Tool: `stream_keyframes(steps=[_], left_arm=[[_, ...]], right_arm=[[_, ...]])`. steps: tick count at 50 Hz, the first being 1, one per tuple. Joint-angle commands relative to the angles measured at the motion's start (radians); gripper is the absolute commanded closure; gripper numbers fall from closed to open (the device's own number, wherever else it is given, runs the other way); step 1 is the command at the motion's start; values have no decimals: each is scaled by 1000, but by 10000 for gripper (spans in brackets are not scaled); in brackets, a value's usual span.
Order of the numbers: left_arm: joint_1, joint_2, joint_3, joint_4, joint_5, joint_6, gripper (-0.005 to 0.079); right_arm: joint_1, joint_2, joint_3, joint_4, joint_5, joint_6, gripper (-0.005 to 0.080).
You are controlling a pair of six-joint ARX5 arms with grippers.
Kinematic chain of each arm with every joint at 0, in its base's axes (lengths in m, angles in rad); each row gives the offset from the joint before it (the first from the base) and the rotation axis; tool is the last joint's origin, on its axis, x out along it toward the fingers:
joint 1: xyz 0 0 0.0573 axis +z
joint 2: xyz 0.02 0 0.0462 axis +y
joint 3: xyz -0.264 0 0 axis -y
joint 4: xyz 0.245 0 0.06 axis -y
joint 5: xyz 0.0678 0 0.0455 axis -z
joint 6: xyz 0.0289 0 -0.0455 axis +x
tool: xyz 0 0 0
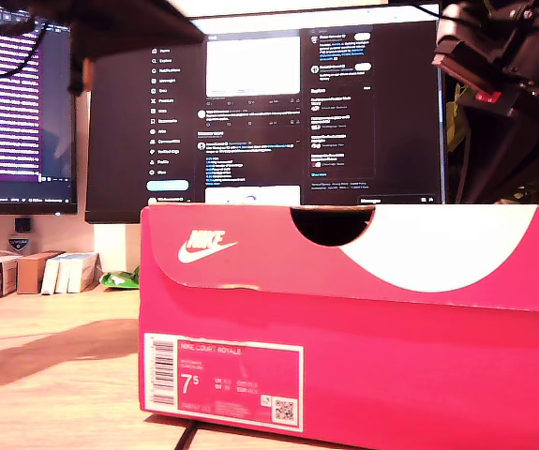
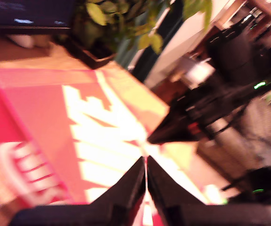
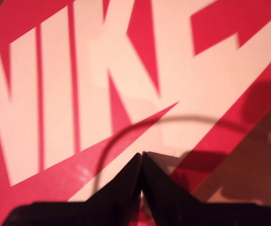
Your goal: Close the red shoebox by pushing the lid with your left arm and holding the box in place with your right arm
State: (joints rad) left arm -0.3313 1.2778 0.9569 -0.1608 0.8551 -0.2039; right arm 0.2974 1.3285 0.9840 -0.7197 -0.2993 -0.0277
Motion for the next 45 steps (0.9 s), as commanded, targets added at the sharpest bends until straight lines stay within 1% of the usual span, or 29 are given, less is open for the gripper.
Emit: stream_keyframes(steps=[1,3,4,6,7,10,11,13,14,20,22,26,29,35,39,45], left_arm=[[35,-9,-8,-10,-49,71,761],[51,-16,-8,-21,-89,71,761],[58,-19,-8,-25,-109,124,761],[72,-24,-8,-28,-142,132,761],[79,-27,-8,-28,-153,169,761],[111,-39,-8,-36,-173,180,761],[123,-41,-8,-38,-174,210,761],[150,-45,-8,-43,-174,212,761],[164,-46,-8,-47,-175,236,761],[242,-48,-9,-68,-173,252,761],[263,-48,-9,-72,-173,288,761],[307,-48,-9,-73,-169,310,761],[338,-48,-9,-74,-149,321,761],[397,-62,-26,-79,-144,344,761],[431,-95,-61,-77,-141,348,761],[489,-157,-129,-60,-142,354,761]], right_arm=[[-5,-6,-7,23,16,-11,764],[-10,-17,-7,38,32,-22,764],[-12,-22,-7,47,40,-26,765],[-19,-34,-7,68,58,-26,765],[-23,-39,-7,76,65,-26,765],[-42,-60,-7,111,79,-25,765],[-48,-66,-8,123,82,-25,765],[-69,-80,-9,154,92,-24,765],[-77,-85,-9,167,99,-21,764],[-149,-119,-24,265,108,-4,764],[-174,-127,-30,291,109,-2,765],[-220,-138,-51,359,108,1,765],[-242,-145,-79,422,107,-12,764],[-267,-171,-145,527,93,-25,765],[-291,-204,-202,573,88,-21,765],[-333,-266,-288,642,50,-25,764]])
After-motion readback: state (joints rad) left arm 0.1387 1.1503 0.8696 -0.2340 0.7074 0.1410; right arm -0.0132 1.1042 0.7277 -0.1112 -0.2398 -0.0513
